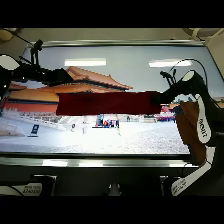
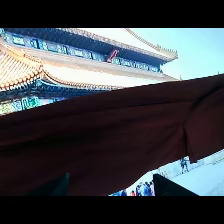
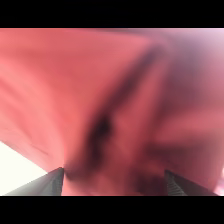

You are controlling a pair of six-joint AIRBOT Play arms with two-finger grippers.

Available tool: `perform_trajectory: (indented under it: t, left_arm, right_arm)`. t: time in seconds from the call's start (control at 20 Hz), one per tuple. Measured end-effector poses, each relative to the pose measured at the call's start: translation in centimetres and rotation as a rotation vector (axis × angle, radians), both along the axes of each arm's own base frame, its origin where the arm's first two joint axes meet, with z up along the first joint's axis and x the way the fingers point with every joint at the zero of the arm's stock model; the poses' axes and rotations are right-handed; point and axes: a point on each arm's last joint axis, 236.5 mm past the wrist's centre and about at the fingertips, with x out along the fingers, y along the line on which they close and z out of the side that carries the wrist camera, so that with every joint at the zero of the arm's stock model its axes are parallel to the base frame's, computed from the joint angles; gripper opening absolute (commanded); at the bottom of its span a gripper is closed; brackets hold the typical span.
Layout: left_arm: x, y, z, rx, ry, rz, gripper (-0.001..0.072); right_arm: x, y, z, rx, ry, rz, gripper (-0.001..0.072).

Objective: Fold the shirts.

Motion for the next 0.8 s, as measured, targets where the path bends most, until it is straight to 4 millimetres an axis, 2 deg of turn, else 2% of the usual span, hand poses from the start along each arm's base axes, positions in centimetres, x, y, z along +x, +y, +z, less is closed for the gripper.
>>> perform_trajectory:
  t: [0.15, 0.3, 0.5, 0.8]
  left_arm:
    - [0.0, -0.1, -0.1, 0.006, -0.005, -0.012, 0.0612]
    - [-0.1, -0.2, -0.1, 0.008, -0.006, -0.020, 0.0612]
    - [-0.1, -0.2, -0.1, 0.010, -0.007, -0.022, 0.0612]
    - [-0.1, -0.2, -0.1, 0.009, -0.007, -0.023, 0.0612]
  right_arm:
    - [0.2, -3.4, 0.7, 0.053, 0.003, -0.103, 0.0710]
    - [0.4, -5.6, 0.7, 0.104, 0.005, -0.180, 0.0710]
    - [0.4, -5.5, -0.6, 0.191, 0.048, -0.221, 0.0710]
    - [0.5, -3.6, -1.8, 0.314, 0.102, -0.242, 0.0710]
